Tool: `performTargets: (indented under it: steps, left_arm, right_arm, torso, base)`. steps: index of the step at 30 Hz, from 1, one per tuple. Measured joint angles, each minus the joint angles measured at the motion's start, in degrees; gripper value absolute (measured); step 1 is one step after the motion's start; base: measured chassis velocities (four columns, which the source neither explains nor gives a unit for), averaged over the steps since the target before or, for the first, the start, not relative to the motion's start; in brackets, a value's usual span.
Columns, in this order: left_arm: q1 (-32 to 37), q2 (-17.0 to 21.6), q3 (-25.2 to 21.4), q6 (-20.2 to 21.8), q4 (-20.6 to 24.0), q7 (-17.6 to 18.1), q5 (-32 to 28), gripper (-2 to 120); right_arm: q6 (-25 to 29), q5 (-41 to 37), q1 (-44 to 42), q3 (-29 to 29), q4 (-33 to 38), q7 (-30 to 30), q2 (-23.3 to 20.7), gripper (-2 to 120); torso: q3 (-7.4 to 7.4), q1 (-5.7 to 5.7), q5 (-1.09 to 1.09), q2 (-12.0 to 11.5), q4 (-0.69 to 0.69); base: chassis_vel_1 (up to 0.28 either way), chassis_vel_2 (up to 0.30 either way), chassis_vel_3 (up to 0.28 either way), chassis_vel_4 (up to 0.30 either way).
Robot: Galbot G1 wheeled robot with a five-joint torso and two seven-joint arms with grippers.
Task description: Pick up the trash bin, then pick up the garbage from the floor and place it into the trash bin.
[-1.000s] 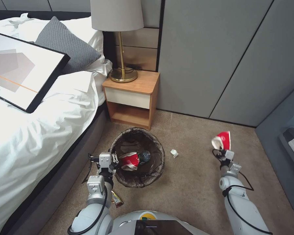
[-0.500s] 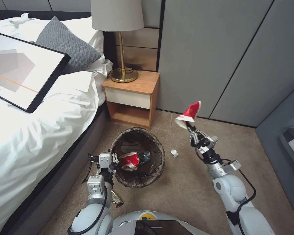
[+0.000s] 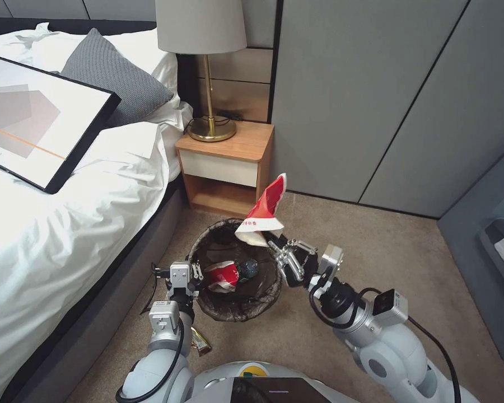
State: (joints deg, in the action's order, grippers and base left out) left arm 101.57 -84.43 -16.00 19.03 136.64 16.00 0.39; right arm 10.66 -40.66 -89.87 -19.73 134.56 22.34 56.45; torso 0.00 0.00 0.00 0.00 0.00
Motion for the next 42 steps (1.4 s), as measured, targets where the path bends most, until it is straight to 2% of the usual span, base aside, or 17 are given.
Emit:
performTargets:
  steps: [8,13,19,24,26,29,30,32,33,35,36,42]
  left_arm:
    - [0.01,0.0,0.0,0.0,0.0,0.0,0.0,2]
    - [-0.01,0.0,0.0,0.0,0.0,0.0,0.0,2]
    - [0.0,0.0,0.0,0.0,0.0,0.0,0.0,2]
    - [0.0,0.0,0.0,0.0,0.0,0.0,0.0,2]
    - [0.0,0.0,0.0,0.0,0.0,0.0,0.0,2]
    - [0.0,0.0,0.0,0.0,0.0,0.0,0.0,2]
    - [0.0,0.0,0.0,0.0,0.0,0.0,0.0,2]
    - [0.0,0.0,0.0,0.0,0.0,0.0,0.0,2]
    - [0.0,0.0,0.0,0.0,0.0,0.0,0.0,2]
    - [0.0,0.0,0.0,0.0,0.0,0.0,0.0,2]
    - [0.0,0.0,0.0,0.0,0.0,0.0,0.0,2]
    - [0.01,0.0,0.0,0.0,0.0,0.0,0.0,2]
  right_arm:
    - [-0.19,0.5,-0.25,1.55,0.06,-0.56,-0.41,0]
    - [-0.32,2.21,-0.69,5.13,-0.8,-0.99,-0.52,0]
    - [-0.17,4.88,-0.45,9.95,-5.21,-1.78,0.73,0]
    - [0.26,5.42,-0.15,11.2,-7.86,-2.08,1.28,0]
    - [0.54,5.81,-0.06,11.65,-9.03,-2.16,1.56,4]
    - [0.94,7.11,0.26,12.91,-12.19,-2.34,2.64,18]
    - [0.94,7.11,0.26,12.91,-12.19,-2.34,2.64,18]
    - [0.76,7.93,0.39,13.22,-13.57,-2.43,3.03,28]
    - [0.76,7.93,0.39,13.22,-13.57,-2.43,3.03,28]
    - [0.63,8.71,-0.08,13.96,-14.04,-3.2,3.0,39]
    - [0.63,8.71,-0.08,13.96,-14.04,-3.2,3.0,39]
    - [0.25,9.27,-0.89,14.43,-13.94,-5.27,2.19,63]
  torso:
    - [0.0,0.0,-0.01,0.0,0.0]
    - [0.0,0.0,0.02,0.0,-0.01]
    - [0.0,0.0,0.0,0.0,0.0]
    - [0.01,0.0,0.0,0.0,0.0]
    - [0.01,0.0,0.0,0.0,0.0]
    - [0.01,0.0,0.0,0.0,0.0]
    - [0.01,0.0,0.0,0.0,0.0]
    - [0.01,0.0,0.0,0.0,0.0]
    - [0.01,0.0,0.0,0.0,0.0]
    - [0.0,0.0,0.0,0.0,0.0]
    - [0.0,0.0,0.0,0.0,0.0]
    - [0.0,0.0,0.0,0.0,0.0]
  base:
    - [0.0,0.0,0.0,0.0]
    - [0.0,0.0,0.0,0.0]
    - [0.0,0.0,0.0,0.0]
    - [0.0,0.0,0.0,0.0]
    - [0.0,0.0,0.0,0.0]
    - [0.0,0.0,0.0,0.0]
    - [0.0,0.0,0.0,0.0]
    - [0.0,0.0,0.0,0.0]
    - [0.0,0.0,0.0,0.0]
    - [0.0,0.0,0.0,0.0]
    - [0.0,0.0,0.0,0.0]
    - [0.0,0.0,0.0,0.0]
